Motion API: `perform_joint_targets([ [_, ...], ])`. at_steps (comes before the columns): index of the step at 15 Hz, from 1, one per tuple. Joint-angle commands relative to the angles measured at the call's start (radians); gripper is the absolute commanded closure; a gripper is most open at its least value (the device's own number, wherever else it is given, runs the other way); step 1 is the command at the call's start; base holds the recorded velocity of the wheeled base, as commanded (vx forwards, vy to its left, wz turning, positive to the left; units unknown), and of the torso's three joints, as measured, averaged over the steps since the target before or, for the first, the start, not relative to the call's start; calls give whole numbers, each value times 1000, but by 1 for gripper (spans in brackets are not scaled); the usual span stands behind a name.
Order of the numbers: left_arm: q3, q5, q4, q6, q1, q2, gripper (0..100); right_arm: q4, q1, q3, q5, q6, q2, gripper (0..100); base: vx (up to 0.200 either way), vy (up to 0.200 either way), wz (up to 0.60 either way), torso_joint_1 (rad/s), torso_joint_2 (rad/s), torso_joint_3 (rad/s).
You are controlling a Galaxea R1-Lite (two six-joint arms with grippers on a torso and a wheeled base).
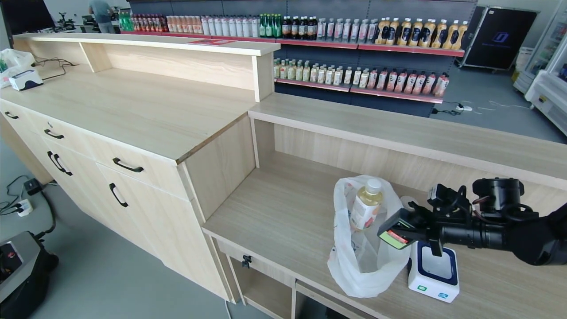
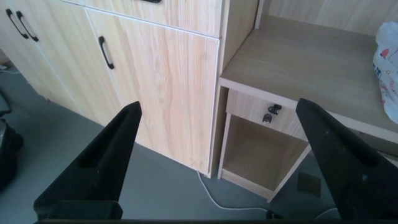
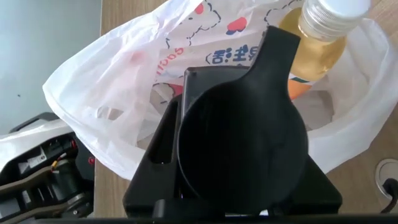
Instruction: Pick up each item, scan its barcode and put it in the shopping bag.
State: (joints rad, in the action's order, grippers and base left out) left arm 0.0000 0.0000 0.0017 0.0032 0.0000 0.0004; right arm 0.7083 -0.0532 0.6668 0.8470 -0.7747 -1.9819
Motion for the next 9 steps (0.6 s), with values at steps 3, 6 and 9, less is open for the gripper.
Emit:
perform_joint_targets([
  [3, 0, 0, 0, 0, 0, 0, 0, -7, 3, 31, 0, 14, -57, 100, 0, 0, 0, 0, 0, 0],
  [6, 0, 0, 0, 0, 0, 0, 0, -7, 23, 60, 0, 41, -86, 100, 0, 0, 0, 0, 0, 0],
  [9, 0, 0, 0, 0, 0, 0, 0, -6, 50, 79, -3, 58, -117, 100, 0, 0, 0, 0, 0, 0],
])
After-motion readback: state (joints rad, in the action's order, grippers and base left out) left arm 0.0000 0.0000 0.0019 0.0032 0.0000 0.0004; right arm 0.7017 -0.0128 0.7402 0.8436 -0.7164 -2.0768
